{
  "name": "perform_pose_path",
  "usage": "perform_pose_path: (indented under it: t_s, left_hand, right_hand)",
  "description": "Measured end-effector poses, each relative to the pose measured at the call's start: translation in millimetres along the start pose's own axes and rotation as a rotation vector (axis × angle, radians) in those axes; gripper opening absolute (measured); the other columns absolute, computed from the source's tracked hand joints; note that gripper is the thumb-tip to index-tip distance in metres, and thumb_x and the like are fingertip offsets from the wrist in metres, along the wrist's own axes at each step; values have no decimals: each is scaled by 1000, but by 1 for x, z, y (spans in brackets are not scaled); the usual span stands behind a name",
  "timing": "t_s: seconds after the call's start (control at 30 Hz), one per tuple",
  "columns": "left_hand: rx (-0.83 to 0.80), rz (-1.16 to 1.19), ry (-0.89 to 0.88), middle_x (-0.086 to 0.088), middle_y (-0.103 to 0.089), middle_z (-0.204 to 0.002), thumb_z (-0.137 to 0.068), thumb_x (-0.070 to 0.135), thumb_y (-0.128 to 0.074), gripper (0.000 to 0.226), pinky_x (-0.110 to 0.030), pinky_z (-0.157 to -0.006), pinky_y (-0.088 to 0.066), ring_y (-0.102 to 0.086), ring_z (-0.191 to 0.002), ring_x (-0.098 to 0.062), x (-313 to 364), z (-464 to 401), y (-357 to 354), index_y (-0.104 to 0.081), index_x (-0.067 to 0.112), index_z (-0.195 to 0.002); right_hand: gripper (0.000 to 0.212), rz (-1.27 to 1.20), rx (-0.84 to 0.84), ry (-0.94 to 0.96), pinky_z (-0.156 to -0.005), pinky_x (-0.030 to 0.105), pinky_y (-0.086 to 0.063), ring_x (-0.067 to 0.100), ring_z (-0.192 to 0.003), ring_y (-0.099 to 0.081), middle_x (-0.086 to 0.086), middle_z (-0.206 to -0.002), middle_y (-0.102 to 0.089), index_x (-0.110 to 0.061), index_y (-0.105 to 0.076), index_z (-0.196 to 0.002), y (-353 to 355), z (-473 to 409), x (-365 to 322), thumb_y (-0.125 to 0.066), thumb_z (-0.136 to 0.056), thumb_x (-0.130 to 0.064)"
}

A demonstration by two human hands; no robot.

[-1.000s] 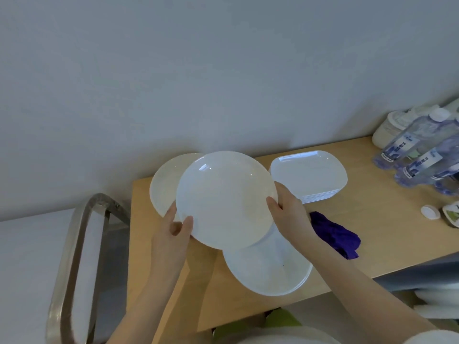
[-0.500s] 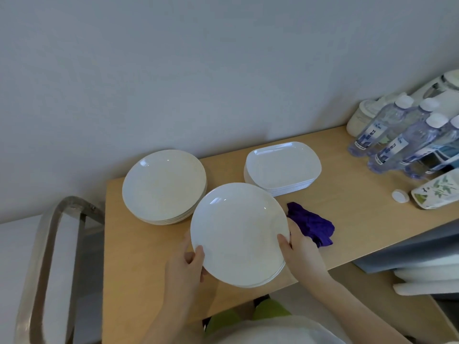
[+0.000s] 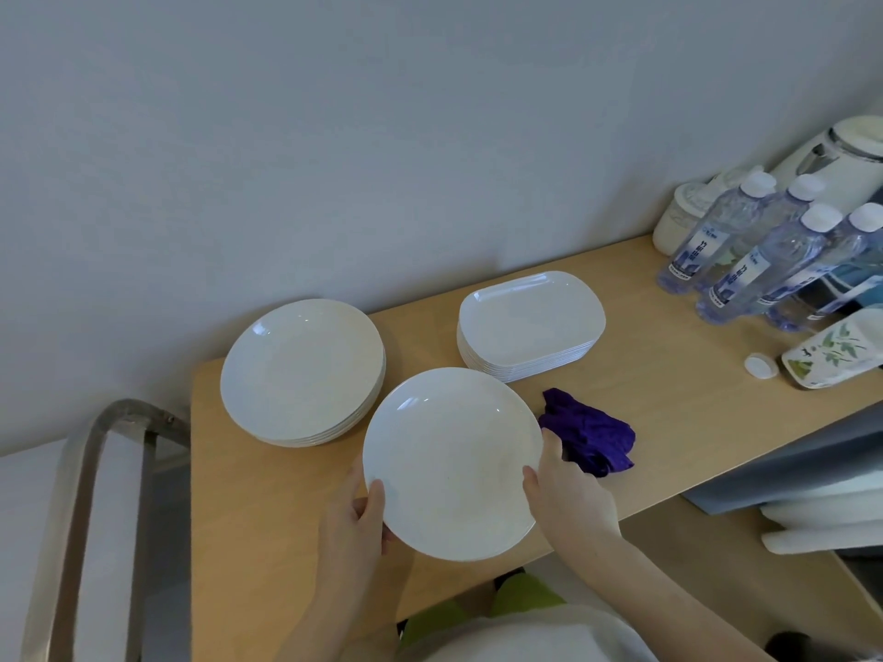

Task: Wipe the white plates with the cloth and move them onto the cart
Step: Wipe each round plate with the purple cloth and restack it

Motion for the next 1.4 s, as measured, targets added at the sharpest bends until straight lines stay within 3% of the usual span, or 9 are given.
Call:
perform_pose_path:
  t_s: [0.2,0.33,0.47,0.7,0.8,0.9,1.0,1.23,1.4]
  left_hand:
    - [6,20,2,6,-47,-43,-100,16,-43,39,-19,-41,-38,-43,-43,-10,-3,-1,-3,-49,35,-134]
    - [16,45,9,3,-48,-42,-100,17,-44,37,-19,-41,-39,-43,-42,-9,-5,-1,-2,-48,43,-126]
    - [22,59,14,2,-50,-46,-99,17,-45,37,-21,-40,-39,-43,-43,-10,-6,-2,-2,-48,46,-122]
    - [-29,78,36,2,-55,-50,-98,19,-47,38,-23,-43,-44,-49,-46,-12,-7,-3,0,-48,47,-124]
    - [-63,76,37,1,-55,-49,-98,21,-46,37,-20,-40,-42,-50,-43,-13,-6,-4,2,-45,46,-125]
    - [-92,73,62,1,-56,-49,-100,22,-43,37,-24,-43,-47,-52,-44,-12,-5,-6,4,-43,43,-130]
    - [-126,49,58,-1,-56,-49,-98,15,-45,47,-26,-44,-49,-53,-44,-12,-1,-7,6,-39,40,-136]
    - [-190,0,-26,-5,-66,-61,-96,7,-44,56,-23,-43,-50,-58,-44,-16,8,-8,9,-36,52,-127]
    - [-206,40,-31,-4,-62,-54,-94,11,-47,56,-24,-44,-51,-56,-44,-14,10,-8,9,-39,59,-123]
  right_hand:
    - [31,-154,199,-21,-59,30,-44,17,-84,-55,-5,-96,-60,-23,-52,-117,25,-28,25,-37,-97,-42]
    - [56,136,90,40,-96,38,-36,23,-125,-36,0,-138,-37,-31,-32,-140,16,-53,49,-47,-91,-55]
    - [55,247,54,63,-99,38,-30,24,-124,-39,-4,-139,-39,-34,-32,-140,1,-63,61,-51,-90,-48]
    - [39,-600,211,-119,-90,47,-46,29,-111,-47,5,-121,-50,-19,-52,-127,21,-62,60,-51,-89,-13]
    - [35,-825,325,-44,-87,42,-48,24,-106,-51,-2,-111,-52,-22,-57,-118,40,-37,39,-54,-85,-13]
    - [28,-960,160,155,-77,35,-51,23,-91,-58,2,-97,-59,-26,-60,-99,51,-10,-5,-51,-75,-16]
    - [39,-688,84,434,-86,24,-43,9,-100,-50,-13,-101,-58,-33,-60,-103,40,13,-49,-56,-72,-8]
    - [52,-88,9,654,-98,37,-33,21,-123,-40,-8,-134,-47,-32,-46,-133,-8,35,-79,-62,-85,-24]
    - [60,33,177,534,-71,40,-53,26,-93,-65,-3,-105,-67,-25,-70,-105,4,24,-42,-87,-47,-19]
Point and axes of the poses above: each hand's wrist, its own z-axis away from the middle knuckle, its own y-axis out of the back of the hand, x = y × z, the point moved 3 cm from there along -z, towards the middle knuckle
